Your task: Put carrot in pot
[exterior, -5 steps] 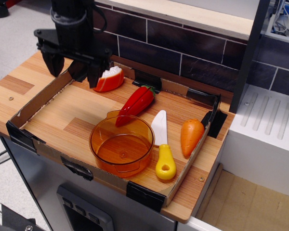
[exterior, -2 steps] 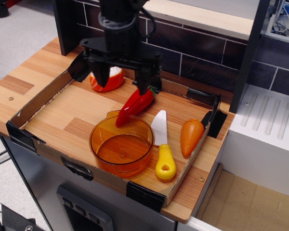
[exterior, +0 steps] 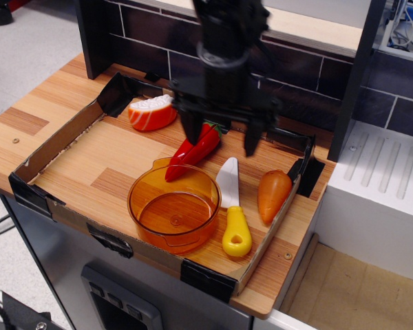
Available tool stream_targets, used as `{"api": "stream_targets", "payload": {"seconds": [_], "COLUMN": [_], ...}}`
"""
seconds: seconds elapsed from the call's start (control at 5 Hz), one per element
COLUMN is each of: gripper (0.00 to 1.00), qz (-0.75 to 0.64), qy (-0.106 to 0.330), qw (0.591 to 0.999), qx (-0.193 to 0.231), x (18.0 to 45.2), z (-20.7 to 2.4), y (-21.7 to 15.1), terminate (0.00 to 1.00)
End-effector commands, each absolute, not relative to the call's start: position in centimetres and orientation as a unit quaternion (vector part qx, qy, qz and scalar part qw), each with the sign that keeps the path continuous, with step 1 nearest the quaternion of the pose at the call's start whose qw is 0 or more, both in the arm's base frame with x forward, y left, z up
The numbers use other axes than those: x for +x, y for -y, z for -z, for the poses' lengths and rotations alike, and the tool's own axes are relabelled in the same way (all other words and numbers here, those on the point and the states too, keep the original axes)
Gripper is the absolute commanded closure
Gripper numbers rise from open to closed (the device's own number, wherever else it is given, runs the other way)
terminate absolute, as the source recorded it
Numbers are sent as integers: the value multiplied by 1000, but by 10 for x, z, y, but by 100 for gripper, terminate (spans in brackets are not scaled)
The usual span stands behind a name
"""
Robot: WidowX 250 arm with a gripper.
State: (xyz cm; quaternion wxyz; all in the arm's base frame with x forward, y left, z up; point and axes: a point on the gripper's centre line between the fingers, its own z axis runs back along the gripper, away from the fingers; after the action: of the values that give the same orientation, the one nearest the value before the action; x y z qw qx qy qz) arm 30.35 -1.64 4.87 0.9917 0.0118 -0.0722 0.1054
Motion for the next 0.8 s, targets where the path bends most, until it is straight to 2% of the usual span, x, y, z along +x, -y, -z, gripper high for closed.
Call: {"api": "stream_targets", "payload": {"seconds": [0.0, 0.4, 0.6], "gripper": [0, 0, 0], "qz": [-76, -81, -83], "qy": [86, 62, 63], "qw": [993, 994, 994], "qx": [-11, -26, -37], "x": [309, 308, 309], "z": [-48, -41, -44], "y": [43, 52, 55], "terminate": [0, 0, 0]}}
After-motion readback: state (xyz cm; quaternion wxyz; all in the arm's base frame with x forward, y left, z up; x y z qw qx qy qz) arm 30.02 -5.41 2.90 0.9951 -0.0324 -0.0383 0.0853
